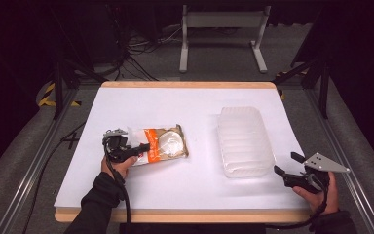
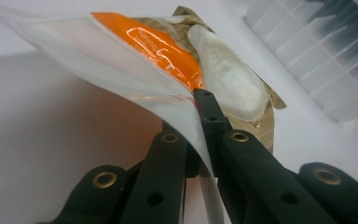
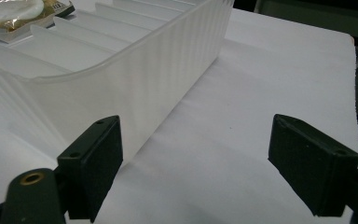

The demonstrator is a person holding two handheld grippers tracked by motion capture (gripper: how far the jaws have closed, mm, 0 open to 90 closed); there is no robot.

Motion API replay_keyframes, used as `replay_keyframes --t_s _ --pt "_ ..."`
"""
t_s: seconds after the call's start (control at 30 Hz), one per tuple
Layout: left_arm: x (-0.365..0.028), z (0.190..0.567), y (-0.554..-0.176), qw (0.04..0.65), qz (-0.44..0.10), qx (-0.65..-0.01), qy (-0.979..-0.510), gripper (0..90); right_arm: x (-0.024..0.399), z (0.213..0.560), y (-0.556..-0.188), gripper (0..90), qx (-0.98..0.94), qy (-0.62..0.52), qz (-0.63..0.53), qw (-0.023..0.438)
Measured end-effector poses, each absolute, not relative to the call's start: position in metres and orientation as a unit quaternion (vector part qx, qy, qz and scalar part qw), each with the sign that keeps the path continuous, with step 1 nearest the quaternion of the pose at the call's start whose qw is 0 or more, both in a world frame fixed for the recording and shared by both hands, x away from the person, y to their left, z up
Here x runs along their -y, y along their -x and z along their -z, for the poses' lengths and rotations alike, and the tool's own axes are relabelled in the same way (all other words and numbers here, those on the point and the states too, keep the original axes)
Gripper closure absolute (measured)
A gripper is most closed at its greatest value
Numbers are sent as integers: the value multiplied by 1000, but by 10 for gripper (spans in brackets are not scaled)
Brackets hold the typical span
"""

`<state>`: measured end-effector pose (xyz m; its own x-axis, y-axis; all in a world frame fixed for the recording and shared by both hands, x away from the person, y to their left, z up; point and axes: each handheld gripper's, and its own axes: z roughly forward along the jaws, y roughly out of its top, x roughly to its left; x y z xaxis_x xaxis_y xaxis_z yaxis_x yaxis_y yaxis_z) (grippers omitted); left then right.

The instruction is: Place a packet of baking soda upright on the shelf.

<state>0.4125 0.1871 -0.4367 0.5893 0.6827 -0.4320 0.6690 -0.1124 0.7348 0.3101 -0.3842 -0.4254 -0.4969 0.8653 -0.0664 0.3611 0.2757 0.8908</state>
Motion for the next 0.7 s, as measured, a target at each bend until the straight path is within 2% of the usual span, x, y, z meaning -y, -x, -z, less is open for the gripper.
replay_keyframes --t_s 0.13,0.37,0.7 --pt "-179 418 -404 489 -48 -404 -771 898 386 425 -310 185 -743 -413 -441 288" --pt "-164 389 -404 478 -77 -329 -811 898 386 425 -310 186 -740 -417 -442 288" --pt "-131 337 -400 412 -116 -238 -872 898 388 425 -310 187 -736 -421 -447 285"
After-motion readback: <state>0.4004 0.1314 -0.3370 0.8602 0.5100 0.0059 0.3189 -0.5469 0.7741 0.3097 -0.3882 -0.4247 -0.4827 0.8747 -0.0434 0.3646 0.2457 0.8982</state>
